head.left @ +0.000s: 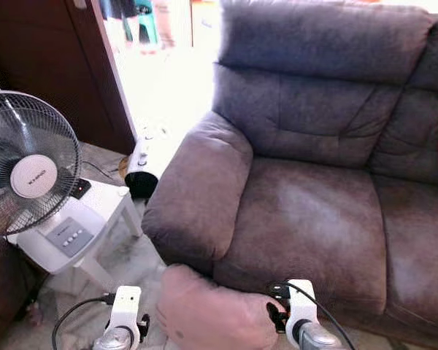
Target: Move the pillow to the sofa from floor
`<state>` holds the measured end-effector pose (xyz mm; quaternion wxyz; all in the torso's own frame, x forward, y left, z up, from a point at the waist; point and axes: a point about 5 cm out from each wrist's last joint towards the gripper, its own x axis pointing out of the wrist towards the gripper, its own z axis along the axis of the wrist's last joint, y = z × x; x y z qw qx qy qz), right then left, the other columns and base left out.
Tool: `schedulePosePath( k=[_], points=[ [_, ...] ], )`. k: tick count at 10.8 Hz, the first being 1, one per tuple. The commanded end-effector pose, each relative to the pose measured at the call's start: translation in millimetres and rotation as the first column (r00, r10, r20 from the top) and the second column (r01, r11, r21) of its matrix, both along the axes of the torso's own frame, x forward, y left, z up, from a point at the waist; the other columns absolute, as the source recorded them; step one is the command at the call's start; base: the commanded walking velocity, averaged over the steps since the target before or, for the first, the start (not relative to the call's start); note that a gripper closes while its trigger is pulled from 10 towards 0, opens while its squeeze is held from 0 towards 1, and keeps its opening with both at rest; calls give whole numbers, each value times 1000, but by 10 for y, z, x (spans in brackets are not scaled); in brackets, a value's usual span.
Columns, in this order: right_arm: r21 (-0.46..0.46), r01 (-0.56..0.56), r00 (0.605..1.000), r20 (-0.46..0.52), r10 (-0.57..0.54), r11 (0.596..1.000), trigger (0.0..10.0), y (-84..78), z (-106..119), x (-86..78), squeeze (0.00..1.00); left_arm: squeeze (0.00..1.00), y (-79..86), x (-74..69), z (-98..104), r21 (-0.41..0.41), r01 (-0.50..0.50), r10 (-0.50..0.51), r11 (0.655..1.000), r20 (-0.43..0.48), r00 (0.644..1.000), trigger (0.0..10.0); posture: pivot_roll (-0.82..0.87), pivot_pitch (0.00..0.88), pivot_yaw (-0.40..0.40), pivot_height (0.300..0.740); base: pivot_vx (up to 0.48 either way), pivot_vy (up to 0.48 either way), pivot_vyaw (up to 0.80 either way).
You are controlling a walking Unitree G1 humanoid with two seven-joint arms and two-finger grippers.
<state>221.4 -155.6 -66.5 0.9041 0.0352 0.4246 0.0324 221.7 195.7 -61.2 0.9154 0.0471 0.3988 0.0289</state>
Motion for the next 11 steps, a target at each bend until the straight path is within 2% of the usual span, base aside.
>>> schedulePosePath(
  k=[1,11],
  points=[
    [3,-1,1000,-20,1,1000,10000,15,-31,-48,0,0,2,-61,-39,3,10,-10,1000,-28,1000,10000,135,103,-10,719,0,0,0],
    [-4,-3,1000,-26,2,1000,10000,10,-29,-43,0,0,43,-88,-50,-3,-4,4,1000,-38,999,10000,137,115,-15,719,0,0,0]
  ],
)
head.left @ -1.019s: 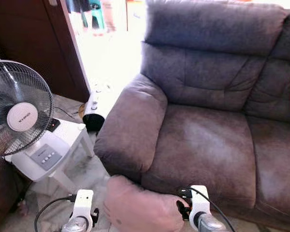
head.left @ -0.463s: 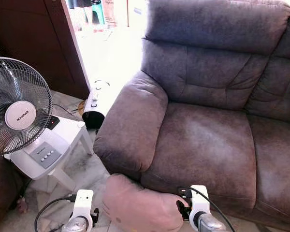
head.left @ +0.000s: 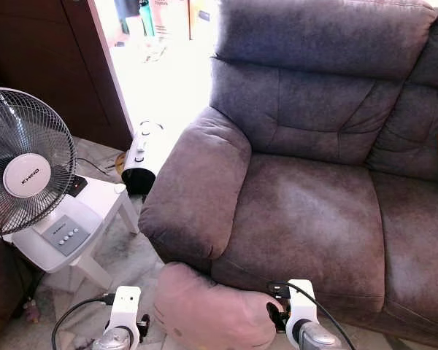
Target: Move the pillow to the sofa from floor
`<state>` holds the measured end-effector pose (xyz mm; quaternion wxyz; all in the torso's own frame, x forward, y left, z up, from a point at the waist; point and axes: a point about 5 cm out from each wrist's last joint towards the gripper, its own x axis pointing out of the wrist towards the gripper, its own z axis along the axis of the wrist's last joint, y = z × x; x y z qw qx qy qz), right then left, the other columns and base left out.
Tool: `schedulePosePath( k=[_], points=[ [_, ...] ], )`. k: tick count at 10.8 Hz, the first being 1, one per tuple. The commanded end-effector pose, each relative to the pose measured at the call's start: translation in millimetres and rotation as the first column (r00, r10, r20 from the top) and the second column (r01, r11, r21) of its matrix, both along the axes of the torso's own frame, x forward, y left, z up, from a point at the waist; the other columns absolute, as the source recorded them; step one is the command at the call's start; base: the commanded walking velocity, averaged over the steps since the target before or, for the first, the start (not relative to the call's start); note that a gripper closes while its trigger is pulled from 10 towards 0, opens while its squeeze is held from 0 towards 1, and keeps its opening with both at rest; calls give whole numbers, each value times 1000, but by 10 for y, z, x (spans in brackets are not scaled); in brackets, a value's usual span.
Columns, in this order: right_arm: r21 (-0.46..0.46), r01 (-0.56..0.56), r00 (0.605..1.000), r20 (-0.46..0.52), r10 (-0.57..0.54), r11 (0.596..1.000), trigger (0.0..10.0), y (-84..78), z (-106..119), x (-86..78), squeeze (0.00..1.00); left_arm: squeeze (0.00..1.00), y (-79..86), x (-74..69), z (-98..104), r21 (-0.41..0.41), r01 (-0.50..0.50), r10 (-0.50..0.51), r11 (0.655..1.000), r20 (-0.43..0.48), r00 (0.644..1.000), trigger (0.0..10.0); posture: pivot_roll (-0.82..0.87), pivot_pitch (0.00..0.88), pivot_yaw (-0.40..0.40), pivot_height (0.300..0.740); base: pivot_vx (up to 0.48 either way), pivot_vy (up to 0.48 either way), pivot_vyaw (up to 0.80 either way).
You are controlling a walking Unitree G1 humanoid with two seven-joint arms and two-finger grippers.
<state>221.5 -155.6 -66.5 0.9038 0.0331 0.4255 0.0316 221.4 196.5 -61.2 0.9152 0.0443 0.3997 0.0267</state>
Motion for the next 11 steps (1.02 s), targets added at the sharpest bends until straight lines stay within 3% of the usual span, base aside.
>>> schedulePosePath(
  k=[1,11],
  points=[
    [0,-2,1000,-24,2,1000,10000,9,-29,-44,0,0,32,-88,-51,4,-5,6,1000,-37,999,10000,138,115,-15,719,0,0,0],
    [3,-2,1000,-23,2,1000,10000,11,-28,-42,0,0,34,-99,-59,4,-4,5,1000,-43,999,10000,139,116,-16,704,0,0,0]
  ],
)
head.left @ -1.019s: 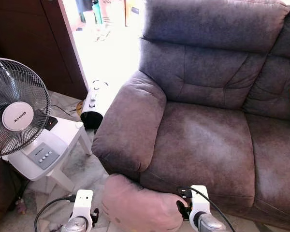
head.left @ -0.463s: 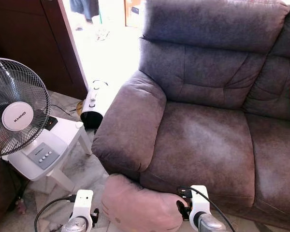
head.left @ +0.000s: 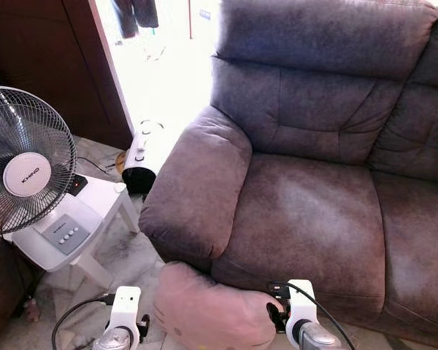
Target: Move the pillow to the sofa from floor
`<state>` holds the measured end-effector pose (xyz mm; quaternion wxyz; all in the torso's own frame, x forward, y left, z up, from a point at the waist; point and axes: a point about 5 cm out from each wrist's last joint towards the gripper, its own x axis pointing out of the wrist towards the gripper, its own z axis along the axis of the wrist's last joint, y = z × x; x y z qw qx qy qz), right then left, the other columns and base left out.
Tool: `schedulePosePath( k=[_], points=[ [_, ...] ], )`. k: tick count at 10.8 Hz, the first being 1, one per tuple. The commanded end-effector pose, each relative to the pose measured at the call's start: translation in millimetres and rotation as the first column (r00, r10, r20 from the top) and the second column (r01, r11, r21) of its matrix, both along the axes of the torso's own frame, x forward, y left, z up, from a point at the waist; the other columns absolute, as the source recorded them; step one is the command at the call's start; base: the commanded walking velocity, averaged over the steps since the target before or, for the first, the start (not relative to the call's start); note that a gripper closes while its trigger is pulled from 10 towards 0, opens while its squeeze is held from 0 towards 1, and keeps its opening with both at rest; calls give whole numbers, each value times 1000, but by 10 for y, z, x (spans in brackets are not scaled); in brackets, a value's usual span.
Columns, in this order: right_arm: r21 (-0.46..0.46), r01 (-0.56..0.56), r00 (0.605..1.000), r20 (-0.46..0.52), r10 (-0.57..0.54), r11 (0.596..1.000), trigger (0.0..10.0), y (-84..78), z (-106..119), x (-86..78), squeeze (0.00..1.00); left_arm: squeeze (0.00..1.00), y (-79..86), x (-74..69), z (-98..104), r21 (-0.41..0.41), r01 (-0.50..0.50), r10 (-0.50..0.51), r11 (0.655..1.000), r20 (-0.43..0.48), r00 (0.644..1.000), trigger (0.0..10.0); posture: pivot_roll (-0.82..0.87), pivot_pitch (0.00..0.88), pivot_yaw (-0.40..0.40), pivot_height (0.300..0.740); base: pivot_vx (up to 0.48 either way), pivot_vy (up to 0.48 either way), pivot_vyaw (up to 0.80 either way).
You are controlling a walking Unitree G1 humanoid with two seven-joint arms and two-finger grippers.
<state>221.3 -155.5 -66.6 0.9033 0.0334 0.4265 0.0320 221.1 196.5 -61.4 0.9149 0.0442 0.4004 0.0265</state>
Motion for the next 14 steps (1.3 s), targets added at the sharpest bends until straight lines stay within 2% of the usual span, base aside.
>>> schedulePosePath(
  k=[1,8,14],
  points=[
    [2,-1,1000,-21,1,1000,10000,10,-27,-40,0,0,33,-96,-57,4,-4,4,1000,-41,999,10000,139,116,-16,704,0,0,0],
    [1,-4,1000,-23,4,1000,10000,6,-29,-45,0,0,20,-131,-78,3,-2,3,1000,-49,999,10000,140,107,-16,700,0,0,0],
    [3,-7,1000,-24,7,1000,10000,9,-30,-47,0,0,78,-130,-71,8,-10,10,1000,-60,998,10000,141,108,-17,601,0,0,0]
  ],
)
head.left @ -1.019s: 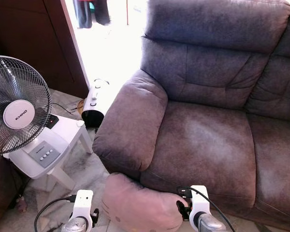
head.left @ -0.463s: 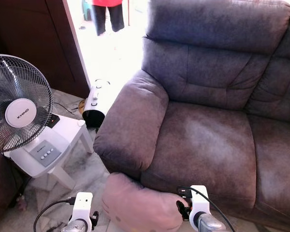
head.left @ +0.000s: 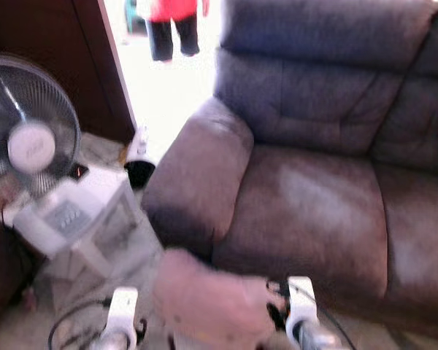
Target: Move the pillow to the sofa from floor
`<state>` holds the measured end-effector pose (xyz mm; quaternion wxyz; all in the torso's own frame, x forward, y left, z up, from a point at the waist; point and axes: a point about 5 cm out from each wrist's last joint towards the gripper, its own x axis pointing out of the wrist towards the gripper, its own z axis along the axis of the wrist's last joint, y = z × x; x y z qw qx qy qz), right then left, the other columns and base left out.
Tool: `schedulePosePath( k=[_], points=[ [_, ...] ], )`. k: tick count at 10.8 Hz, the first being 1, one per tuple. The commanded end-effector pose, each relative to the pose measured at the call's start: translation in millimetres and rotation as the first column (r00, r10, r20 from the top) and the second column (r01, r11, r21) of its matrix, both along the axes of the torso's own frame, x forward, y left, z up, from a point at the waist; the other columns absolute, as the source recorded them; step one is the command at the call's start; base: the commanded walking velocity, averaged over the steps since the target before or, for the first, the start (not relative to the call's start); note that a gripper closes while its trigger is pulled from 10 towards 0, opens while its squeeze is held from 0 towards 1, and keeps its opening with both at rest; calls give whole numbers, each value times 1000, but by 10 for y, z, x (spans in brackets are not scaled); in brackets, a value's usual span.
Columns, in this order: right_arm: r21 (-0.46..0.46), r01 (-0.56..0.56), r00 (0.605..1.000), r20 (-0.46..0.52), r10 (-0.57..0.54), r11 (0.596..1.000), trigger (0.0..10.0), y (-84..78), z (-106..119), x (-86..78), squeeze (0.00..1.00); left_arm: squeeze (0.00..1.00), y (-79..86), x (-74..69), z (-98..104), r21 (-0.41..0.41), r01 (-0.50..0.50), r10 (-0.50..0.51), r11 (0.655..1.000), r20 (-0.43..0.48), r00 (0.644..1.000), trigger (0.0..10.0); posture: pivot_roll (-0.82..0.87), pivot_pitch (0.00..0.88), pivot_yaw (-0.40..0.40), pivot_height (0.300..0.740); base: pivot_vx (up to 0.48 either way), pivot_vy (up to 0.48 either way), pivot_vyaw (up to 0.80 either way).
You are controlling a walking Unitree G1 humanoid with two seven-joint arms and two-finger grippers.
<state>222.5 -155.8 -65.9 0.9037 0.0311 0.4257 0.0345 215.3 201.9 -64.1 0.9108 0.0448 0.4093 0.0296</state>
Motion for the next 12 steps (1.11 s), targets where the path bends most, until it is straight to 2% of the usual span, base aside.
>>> schedulePosePath(
  k=[1,3,4,5,6,7,8,9,10,11,12],
  points=[
    [2,-1,1000,-22,1,1000,10000,11,-35,-55,0,0,26,-81,-48,4,-5,5,1000,-43,999,10000,141,109,-17,601,0,0,0],
    [2,-2,1000,-20,2,1000,10000,11,-34,-54,0,0,22,-104,-62,3,-5,5,1000,-49,999,10000,141,109,-17,601,0,0,0],
    [2,-2,1000,-18,2,1000,10000,6,-31,-50,0,0,22,-86,-50,31,14,-13,999,-40,999,10000,141,110,-21,601,0,0,0],
    [2,-2,1000,-17,2,1000,10000,5,-30,-49,0,0,46,-25,-4,48,-14,14,999,8,1000,10000,141,110,-21,601,0,0,0],
    [3,2,1000,-13,-2,1000,10000,5,-29,-47,0,0,133,202,183,76,-60,47,995,154,987,10000,141,110,-21,601,0,0,0],
    [4,5,1000,-12,-5,1000,10000,0,-28,-46,0,0,266,439,425,127,-120,77,985,300,951,10000,140,116,-21,601,0,0,0],
    [3,3,1000,-11,-3,1000,10000,0,-27,-46,0,0,293,604,618,120,-154,91,981,415,905,10000,143,116,-22,601,0,0,0],
    [4,3,1000,-8,-3,1000,10000,0,-25,-44,0,0,313,709,772,112,-178,99,978,503,859,10000,143,116,-22,601,0,0,0],
    [5,26,999,18,-26,1000,10000,-8,-13,-30,0,0,288,794,934,54,-215,138,975,609,781,10000,139,120,-24,601,0,0,0],
    [7,44,998,46,-44,999,10000,-15,3,-14,0,0,219,852,1033,23,-212,144,977,661,736,10000,137,120,-24,601,0,0,0],
    [2,55,996,69,-55,998,10000,-25,16,-1,0,0,106,884,1047,15,-166,114,986,664,739,10000,137,120,-26,601,0,0,0]
  ],
)
